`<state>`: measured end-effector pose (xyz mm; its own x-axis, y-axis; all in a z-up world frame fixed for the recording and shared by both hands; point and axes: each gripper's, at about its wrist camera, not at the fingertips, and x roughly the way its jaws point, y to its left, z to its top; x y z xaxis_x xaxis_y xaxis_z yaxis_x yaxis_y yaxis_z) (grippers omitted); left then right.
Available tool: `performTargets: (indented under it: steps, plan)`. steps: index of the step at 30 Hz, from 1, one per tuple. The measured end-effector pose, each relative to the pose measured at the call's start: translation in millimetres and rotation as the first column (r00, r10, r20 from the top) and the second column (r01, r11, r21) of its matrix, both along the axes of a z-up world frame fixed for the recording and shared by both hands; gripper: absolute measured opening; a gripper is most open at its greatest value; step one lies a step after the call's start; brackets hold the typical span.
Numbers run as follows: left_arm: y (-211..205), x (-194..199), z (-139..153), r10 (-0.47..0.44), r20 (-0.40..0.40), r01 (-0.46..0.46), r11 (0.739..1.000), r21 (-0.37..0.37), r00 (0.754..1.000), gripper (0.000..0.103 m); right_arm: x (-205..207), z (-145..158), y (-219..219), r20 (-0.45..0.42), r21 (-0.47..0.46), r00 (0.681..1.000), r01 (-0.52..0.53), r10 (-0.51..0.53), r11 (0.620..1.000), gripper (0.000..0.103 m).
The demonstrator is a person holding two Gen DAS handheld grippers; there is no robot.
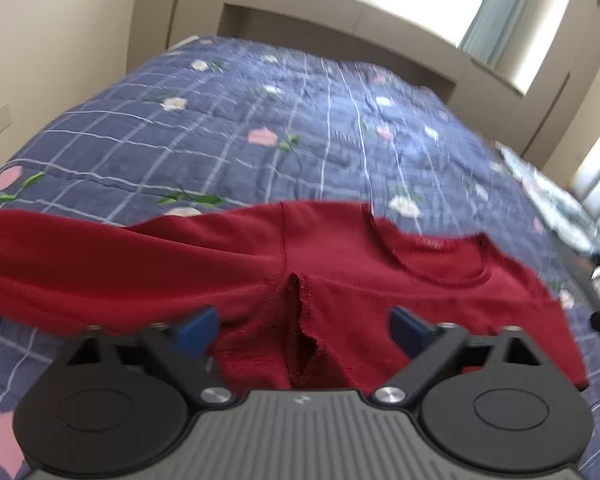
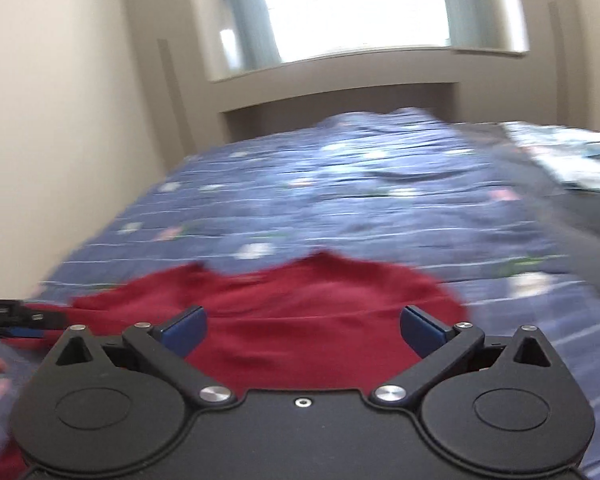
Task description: Fold small clothes
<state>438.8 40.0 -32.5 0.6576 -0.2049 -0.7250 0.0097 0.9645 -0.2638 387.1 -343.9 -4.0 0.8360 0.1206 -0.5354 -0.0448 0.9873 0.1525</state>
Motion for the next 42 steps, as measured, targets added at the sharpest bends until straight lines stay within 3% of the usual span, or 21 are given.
performTargets:
  steps: [3,5,6,8,10,14,15,16,19,21,24,27,30,33,37,42]
  plan:
    - [-7,10,-8,-0.012,-0.031,0.012,1.0,0.008,0.999,0.065,0,-12,-32,-0.008,-0.003,0.997,0.071,-0.071,0.997,0.101]
    - [-9,16,-12,-0.013,-0.056,0.013,1.0,0.006,0.998,0.043,4,-22,-51,-0.023,0.01,0.995,0.101,-0.101,0.995,0.097]
    - [-10,19,-14,-0.008,-0.069,0.009,1.0,0.01,0.998,0.038,8,-27,-58,-0.037,0.024,0.993,0.111,-0.11,0.993,0.093]
    - [-11,23,-16,-0.002,-0.08,0.003,1.0,0.017,0.997,0.018,18,-38,-72,-0.072,0.063,0.989,0.137,-0.132,0.989,0.088]
    - [-14,25,-15,0.011,-0.078,-0.007,0.999,0.04,0.997,0.005,29,-49,-80,-0.096,0.109,0.986,0.148,-0.138,0.983,0.083]
    - [-24,21,-5,0.006,-0.023,-0.004,0.997,0.078,1.0,0.002,52,-65,-89,-0.142,0.199,0.979,0.174,-0.147,0.964,0.076]
    - [-27,20,-1,0.005,-0.002,-0.005,0.996,0.09,1.0,0.002,55,-67,-90,-0.147,0.216,0.978,0.18,-0.15,0.96,0.071]
    - [-29,19,3,0.004,0.018,-0.006,0.995,0.101,1.0,0.001,57,-67,-89,-0.146,0.215,0.977,0.184,-0.154,0.959,0.058]
    - [-34,17,14,-0.003,0.079,-0.006,0.993,0.116,0.997,0.001,60,-62,-84,-0.135,0.175,0.975,0.201,-0.179,0.964,0.028]
    - [-37,15,21,-0.002,0.116,-0.013,0.992,0.129,0.993,0.001,57,-56,-78,-0.106,0.14,0.978,0.194,-0.18,0.971,0.014]
    - [-39,13,27,0.006,0.171,-0.034,0.986,0.16,0.985,0.001,50,-45,-66,-0.005,0.033,0.986,0.168,-0.168,0.985,0.011]
    - [-41,15,22,0.016,0.187,-0.055,0.977,0.204,0.982,0.001,48,-41,-61,0.033,-0.007,0.988,0.152,-0.151,0.988,0.011]
    - [-38,26,4,0.03,0.133,-0.056,0.978,0.199,0.991,0.001,55,-48,-61,-0.003,-0.029,0.99,0.144,-0.144,0.989,0.013]
    - [-35,32,-14,0.039,0.068,-0.051,0.982,0.181,0.997,0.001,48,-51,-64,-0.026,-0.028,0.99,0.14,-0.14,0.99,0.03]
    - [-31,30,-21,0.041,0.065,-0.052,0.984,0.17,0.997,0.002,8,-43,-65,0.001,-0.041,0.994,0.113,-0.113,0.993,0.075]
    - [-31,33,-22,0.058,0.06,-0.067,0.985,0.158,0.997,0.002,-52,-41,-55,-0.003,-0.079,0.997,0.072,-0.073,0.994,0.08]
